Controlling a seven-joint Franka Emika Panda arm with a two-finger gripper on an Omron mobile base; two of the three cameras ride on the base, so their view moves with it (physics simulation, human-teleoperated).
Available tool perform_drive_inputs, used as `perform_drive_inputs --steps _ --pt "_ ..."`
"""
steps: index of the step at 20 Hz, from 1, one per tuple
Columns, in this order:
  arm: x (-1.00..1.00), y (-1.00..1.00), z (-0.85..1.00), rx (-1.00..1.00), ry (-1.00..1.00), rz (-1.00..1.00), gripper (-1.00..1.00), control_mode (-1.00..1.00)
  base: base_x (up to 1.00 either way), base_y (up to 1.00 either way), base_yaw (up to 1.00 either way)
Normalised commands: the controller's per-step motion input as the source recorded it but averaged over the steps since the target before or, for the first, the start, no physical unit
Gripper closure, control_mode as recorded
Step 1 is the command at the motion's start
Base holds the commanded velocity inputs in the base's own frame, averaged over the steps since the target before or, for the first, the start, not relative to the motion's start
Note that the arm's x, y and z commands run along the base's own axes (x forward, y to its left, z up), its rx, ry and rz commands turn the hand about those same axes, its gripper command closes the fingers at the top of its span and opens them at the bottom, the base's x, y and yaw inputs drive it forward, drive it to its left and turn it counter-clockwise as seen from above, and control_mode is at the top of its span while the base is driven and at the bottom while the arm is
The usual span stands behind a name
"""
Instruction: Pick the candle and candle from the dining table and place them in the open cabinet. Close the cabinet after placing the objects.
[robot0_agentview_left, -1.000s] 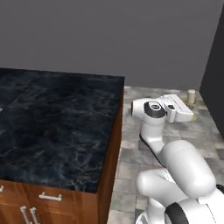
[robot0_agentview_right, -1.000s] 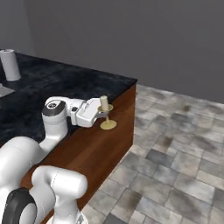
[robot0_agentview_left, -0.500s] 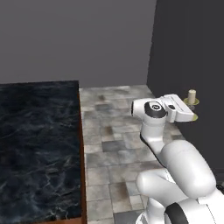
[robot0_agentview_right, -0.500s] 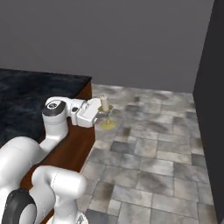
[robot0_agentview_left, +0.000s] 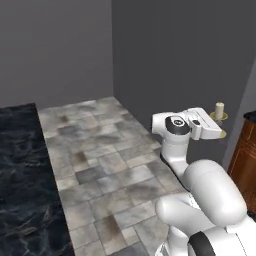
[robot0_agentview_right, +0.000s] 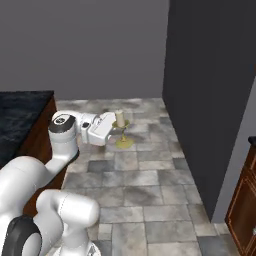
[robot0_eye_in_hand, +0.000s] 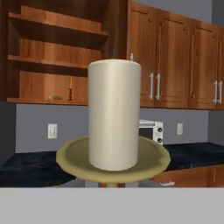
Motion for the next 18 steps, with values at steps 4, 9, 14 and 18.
perform_drive_inputs --steps 4,9,14,18 --pt "0.00 0.00 0.00 0.00 0.00 0.00 1.00 1.00 0.07 -0.06 -0.49" --pt "0.00 0.00 0.00 0.00 0.00 0.00 1.00 1.00 0.13 -0.08 -0.49" --pt "0.00 0.00 0.00 0.00 0.00 0.00 1.00 1.00 0.23 -0.04 -0.49" --pt "0.00 0.00 0.00 0.00 0.00 0.00 1.00 1.00 0.31 0.00 -0.47"
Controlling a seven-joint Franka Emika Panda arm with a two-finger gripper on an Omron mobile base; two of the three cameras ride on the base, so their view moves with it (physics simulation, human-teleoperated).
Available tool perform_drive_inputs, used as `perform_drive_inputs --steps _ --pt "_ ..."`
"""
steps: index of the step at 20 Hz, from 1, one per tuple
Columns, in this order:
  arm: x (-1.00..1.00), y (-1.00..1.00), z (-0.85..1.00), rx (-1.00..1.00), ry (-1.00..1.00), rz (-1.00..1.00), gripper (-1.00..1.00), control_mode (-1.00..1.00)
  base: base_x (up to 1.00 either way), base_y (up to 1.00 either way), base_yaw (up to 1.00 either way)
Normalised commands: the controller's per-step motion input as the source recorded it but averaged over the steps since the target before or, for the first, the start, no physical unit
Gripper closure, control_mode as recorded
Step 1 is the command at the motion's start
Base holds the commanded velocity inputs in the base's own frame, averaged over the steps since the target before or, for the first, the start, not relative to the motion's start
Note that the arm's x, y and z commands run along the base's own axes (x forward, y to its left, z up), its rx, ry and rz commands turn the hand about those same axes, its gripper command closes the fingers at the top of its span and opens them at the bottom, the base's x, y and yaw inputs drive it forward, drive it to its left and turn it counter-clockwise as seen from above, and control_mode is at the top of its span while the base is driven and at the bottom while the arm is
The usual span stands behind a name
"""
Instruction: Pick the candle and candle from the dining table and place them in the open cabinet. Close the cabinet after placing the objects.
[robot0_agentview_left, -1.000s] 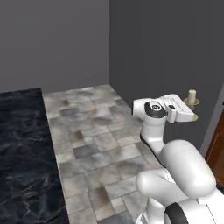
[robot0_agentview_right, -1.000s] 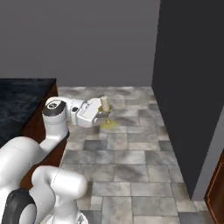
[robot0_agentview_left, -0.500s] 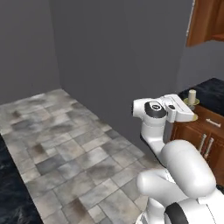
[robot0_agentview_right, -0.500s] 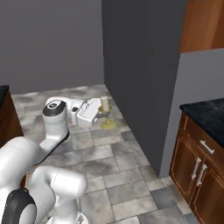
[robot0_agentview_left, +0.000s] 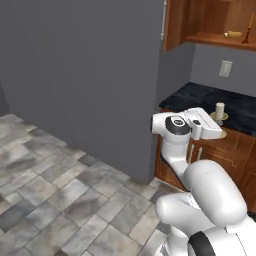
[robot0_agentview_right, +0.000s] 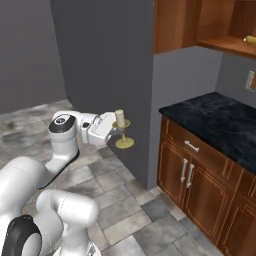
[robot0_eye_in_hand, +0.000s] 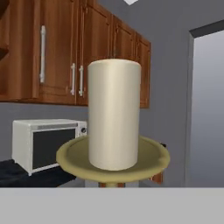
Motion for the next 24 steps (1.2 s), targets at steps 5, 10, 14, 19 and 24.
perform_drive_inputs --steps 5,10,14,19,24 --pt "0.00 0.00 0.00 0.00 0.00 0.00 1.00 1.00 0.50 0.00 -0.44" --pt "0.00 0.00 0.00 0.00 0.00 0.00 1.00 1.00 0.74 0.00 -0.38" --pt "0.00 0.00 0.00 0.00 0.00 0.00 1.00 1.00 0.80 0.01 -0.33" --pt "0.00 0.00 0.00 0.00 0.00 0.00 1.00 1.00 0.76 0.08 -0.34" --pt "0.00 0.00 0.00 0.00 0.00 0.00 1.00 1.00 0.77 0.31 -0.31"
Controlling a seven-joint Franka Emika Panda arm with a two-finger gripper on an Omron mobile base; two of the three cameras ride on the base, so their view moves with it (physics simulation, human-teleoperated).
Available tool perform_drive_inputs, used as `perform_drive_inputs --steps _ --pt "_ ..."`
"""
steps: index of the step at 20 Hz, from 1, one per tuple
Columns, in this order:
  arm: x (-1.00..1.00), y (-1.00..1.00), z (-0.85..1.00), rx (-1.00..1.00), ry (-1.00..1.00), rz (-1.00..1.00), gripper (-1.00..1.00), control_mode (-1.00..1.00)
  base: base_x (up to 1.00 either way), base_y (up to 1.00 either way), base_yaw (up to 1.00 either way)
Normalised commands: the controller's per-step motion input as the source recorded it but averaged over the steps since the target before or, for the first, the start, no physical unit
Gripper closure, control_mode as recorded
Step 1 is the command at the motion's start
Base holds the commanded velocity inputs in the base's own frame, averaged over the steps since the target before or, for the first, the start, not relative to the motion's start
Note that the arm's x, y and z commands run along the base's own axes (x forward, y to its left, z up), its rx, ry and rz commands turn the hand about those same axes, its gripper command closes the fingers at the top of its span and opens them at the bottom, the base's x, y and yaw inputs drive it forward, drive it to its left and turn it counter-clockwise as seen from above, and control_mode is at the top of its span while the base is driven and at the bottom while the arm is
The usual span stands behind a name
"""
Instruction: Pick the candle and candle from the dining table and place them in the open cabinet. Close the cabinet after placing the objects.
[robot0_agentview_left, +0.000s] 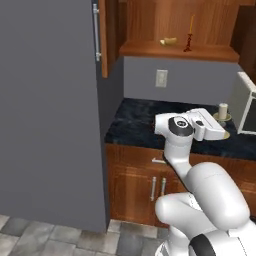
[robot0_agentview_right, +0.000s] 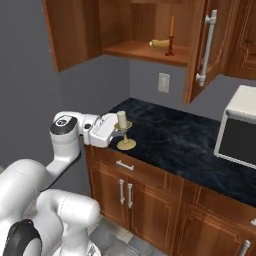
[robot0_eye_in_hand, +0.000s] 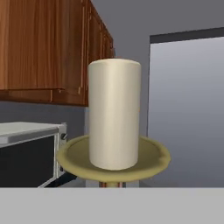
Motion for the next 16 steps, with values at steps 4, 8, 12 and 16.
perform_drive_inputs --steps 4,8,12,16 --pt "0.00 0.00 0.00 0.00 0.00 0.00 1.00 1.00 0.74 0.48 -0.29" --pt "0.00 0.00 0.00 0.00 0.00 0.00 1.00 1.00 0.68 0.33 -0.30" --pt "0.00 0.00 0.00 0.00 0.00 0.00 1.00 1.00 0.54 0.08 -0.31" --pt "0.00 0.00 0.00 0.00 0.00 0.00 1.00 1.00 0.39 0.01 -0.28"
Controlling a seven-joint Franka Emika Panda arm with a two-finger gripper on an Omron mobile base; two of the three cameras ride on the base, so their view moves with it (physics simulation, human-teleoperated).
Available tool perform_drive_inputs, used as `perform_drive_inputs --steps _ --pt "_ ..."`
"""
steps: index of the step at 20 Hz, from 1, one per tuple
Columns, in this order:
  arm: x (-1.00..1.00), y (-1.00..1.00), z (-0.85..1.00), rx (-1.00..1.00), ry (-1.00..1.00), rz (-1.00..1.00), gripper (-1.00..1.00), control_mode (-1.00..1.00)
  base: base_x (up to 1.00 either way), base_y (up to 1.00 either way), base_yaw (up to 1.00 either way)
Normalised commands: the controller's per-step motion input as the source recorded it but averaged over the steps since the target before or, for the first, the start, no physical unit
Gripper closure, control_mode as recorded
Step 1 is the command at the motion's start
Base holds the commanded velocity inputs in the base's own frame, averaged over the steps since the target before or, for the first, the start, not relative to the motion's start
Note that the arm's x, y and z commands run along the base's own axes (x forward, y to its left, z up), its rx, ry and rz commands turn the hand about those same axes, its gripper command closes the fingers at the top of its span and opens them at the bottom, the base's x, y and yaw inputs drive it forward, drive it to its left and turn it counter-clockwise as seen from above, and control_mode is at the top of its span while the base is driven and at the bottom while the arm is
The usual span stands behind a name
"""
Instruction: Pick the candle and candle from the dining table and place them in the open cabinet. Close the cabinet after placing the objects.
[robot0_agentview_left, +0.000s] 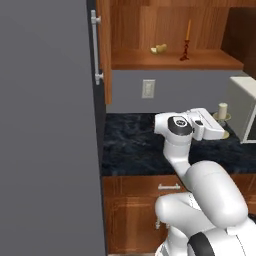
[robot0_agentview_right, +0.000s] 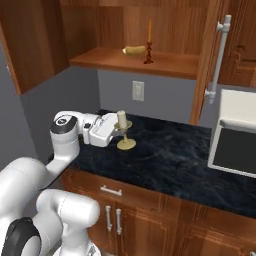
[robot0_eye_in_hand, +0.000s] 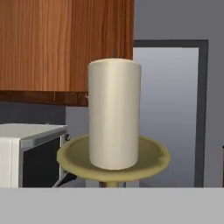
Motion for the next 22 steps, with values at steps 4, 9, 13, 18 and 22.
perform_drive_inputs --steps 4,9,13,18,22 --pt "0.00 0.00 0.00 0.00 0.00 0.00 1.00 1.00 0.57 0.17 -0.25" --pt "0.00 0.00 0.00 0.00 0.00 0.00 1.00 1.00 0.53 0.18 -0.17" --pt "0.00 0.00 0.00 0.00 0.00 0.00 1.00 1.00 0.24 0.21 -0.14" --pt "0.00 0.00 0.00 0.00 0.00 0.00 1.00 1.00 0.22 0.22 -0.11" --pt "0.00 0.00 0.00 0.00 0.00 0.00 1.00 1.00 0.35 0.27 -0.10"
